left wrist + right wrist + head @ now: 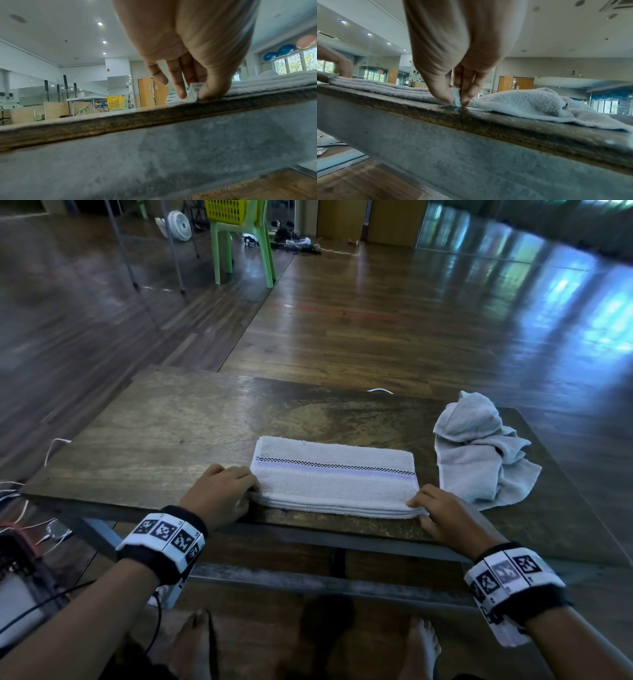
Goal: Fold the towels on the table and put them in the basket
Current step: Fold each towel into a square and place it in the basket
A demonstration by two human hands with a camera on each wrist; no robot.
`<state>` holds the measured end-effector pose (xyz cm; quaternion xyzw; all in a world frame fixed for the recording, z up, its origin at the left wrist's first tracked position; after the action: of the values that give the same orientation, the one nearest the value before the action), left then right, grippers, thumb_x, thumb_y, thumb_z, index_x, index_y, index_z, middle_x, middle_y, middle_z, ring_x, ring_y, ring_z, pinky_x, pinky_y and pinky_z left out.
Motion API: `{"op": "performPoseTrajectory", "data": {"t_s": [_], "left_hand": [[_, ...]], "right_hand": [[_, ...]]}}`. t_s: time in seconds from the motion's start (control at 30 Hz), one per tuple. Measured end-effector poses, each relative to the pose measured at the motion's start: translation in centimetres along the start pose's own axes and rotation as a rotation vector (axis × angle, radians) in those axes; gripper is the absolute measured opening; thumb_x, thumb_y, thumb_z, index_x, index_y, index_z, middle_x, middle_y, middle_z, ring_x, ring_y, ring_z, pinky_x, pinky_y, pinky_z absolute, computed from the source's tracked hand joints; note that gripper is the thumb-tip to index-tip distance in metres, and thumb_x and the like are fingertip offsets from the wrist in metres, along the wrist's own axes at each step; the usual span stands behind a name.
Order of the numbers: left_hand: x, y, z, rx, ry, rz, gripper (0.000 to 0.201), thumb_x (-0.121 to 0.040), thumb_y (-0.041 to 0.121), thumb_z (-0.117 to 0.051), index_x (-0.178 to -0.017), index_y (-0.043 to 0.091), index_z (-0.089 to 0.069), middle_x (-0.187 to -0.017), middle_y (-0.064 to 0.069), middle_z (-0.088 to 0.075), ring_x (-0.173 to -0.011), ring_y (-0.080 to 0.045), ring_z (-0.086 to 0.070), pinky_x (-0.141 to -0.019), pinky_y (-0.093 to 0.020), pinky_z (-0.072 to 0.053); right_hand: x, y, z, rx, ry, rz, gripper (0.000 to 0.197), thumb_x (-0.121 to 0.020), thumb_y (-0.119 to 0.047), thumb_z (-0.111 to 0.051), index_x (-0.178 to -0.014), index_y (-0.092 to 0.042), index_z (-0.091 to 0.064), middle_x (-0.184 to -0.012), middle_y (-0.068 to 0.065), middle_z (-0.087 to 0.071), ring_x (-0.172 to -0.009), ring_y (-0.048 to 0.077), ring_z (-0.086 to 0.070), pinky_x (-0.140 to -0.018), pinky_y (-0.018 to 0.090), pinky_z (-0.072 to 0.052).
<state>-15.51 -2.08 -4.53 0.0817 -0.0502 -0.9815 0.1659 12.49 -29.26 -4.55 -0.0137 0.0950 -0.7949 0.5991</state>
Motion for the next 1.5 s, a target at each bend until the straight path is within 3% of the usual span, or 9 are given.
{"op": "performPoseTrajectory", "data": {"t_s": [0.27, 0.47, 0.53, 0.67, 0.77, 0.97, 1.23, 1.4, 1.5], "left_hand": [[0.5, -0.4, 3.1, 0.358, 0.163, 0.030, 0.017, -0.072, 0.042, -0.046, -0.084, 0.033, -0.056, -0.082, 0.028, -0.053, -0.080, 0.006, -0.052, -0.075, -0.020, -0.040], [1.8, 0.0, 8.4, 0.710, 0.276, 0.118, 0.026, -0.070, 0.046, -0.052, -0.085, 0.027, -0.063, -0.095, 0.018, -0.064, -0.082, 0.006, -0.059, -0.072, -0.003, -0.042], [1.9, 0.0, 8.9, 0.738, 0.250, 0.130, 0.024, -0.072, 0.043, -0.054, -0.091, 0.031, -0.061, -0.096, 0.019, -0.064, -0.083, 0.006, -0.059, -0.073, -0.003, -0.043], [0.6, -0.8, 6.6, 0.574, 0.081, 0.172, 0.019, -0.088, 0.015, -0.061, -0.083, 0.033, -0.061, -0.089, 0.012, -0.065, -0.090, -0.001, -0.057, -0.073, -0.011, -0.043], [-1.2, -1.4, 4.8, 0.442, 0.033, 0.189, 0.012, -0.091, 0.014, -0.055, -0.090, 0.025, -0.059, -0.089, 0.004, -0.065, -0.082, -0.006, -0.057, -0.069, -0.009, -0.040], [-3.8, -1.3, 2.1, 0.272, 0.108, 0.370, 0.025, -0.093, 0.022, -0.047, -0.116, 0.018, -0.056, -0.118, -0.004, -0.061, -0.110, -0.023, -0.054, -0.097, -0.045, -0.040], [-2.3, 8.6, -0.3, 0.033, -0.207, 0.118, 0.081, -0.074, 0.062, 0.002, -0.134, 0.027, -0.040, -0.138, 0.004, -0.046, -0.125, -0.017, -0.043, -0.102, -0.038, -0.032], [-3.2, 6.8, -0.8, -0.032, -0.269, 0.195, 0.082, -0.077, 0.074, -0.011, -0.140, 0.026, -0.032, -0.150, 0.004, -0.032, -0.136, -0.016, -0.031, -0.111, -0.043, -0.025], [-3.9, 4.3, -1.0, -0.112, -0.290, 0.299, 0.058, -0.091, 0.059, -0.030, -0.141, 0.029, -0.029, -0.153, 0.004, -0.025, -0.141, -0.017, -0.020, -0.115, -0.052, -0.006]], "right_hand": [[0.3, 0.3, 3.4, -0.160, 0.201, -0.063, 0.023, -0.073, -0.006, -0.070, -0.092, -0.017, -0.065, -0.089, -0.003, -0.066, -0.082, 0.012, -0.062, -0.075, 0.036, -0.052], [1.6, -2.1, 9.6, -0.554, 0.299, -0.169, 0.013, -0.071, -0.037, -0.052, -0.074, -0.029, -0.062, -0.084, -0.009, -0.064, -0.083, 0.000, -0.056, -0.073, 0.007, -0.039], [1.3, -2.0, 9.9, -0.644, 0.271, -0.211, 0.017, -0.071, -0.037, -0.051, -0.074, -0.025, -0.063, -0.085, -0.016, -0.064, -0.081, -0.001, -0.056, -0.071, 0.012, -0.040], [-0.7, -0.4, 7.0, -0.543, 0.087, -0.319, 0.020, -0.086, -0.015, -0.059, -0.076, -0.030, -0.065, -0.079, -0.011, -0.067, -0.083, 0.006, -0.060, -0.084, 0.041, -0.048], [-2.6, 0.9, 4.5, -0.382, 0.021, -0.380, 0.021, -0.088, -0.022, -0.056, -0.075, -0.039, -0.061, -0.082, -0.017, -0.065, -0.085, 0.008, -0.059, -0.096, 0.053, -0.040], [-4.6, 0.7, 2.5, -0.147, 0.043, -0.452, 0.025, -0.088, -0.027, -0.049, -0.111, -0.030, -0.059, -0.108, -0.006, -0.064, -0.108, 0.017, -0.054, -0.101, 0.048, -0.031], [-3.7, -6.9, 0.7, 0.131, -0.147, -0.143, 0.042, -0.094, -0.039, -0.038, -0.134, -0.027, -0.042, -0.132, 0.001, -0.046, -0.121, 0.021, -0.042, -0.100, 0.040, -0.034], [-3.7, -8.5, -0.6, 0.071, -0.216, -0.103, 0.047, -0.097, -0.042, -0.033, -0.140, -0.025, -0.033, -0.145, 0.003, -0.035, -0.130, 0.022, -0.034, -0.106, 0.039, -0.030], [-4.4, -8.3, -0.1, -0.003, -0.205, -0.095, 0.042, -0.097, -0.039, -0.033, -0.137, -0.026, -0.038, -0.144, -0.002, -0.039, -0.131, 0.017, -0.036, -0.106, 0.039, -0.026]]}}
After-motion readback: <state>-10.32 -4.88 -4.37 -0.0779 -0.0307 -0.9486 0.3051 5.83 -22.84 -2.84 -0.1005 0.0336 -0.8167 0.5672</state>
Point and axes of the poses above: each hand's wrist, its own x-axis away from the middle knuckle, its own z-axis out of the back of the hand, y = z × x, the point moved 2 cm from there along -x, towards the middle knuckle
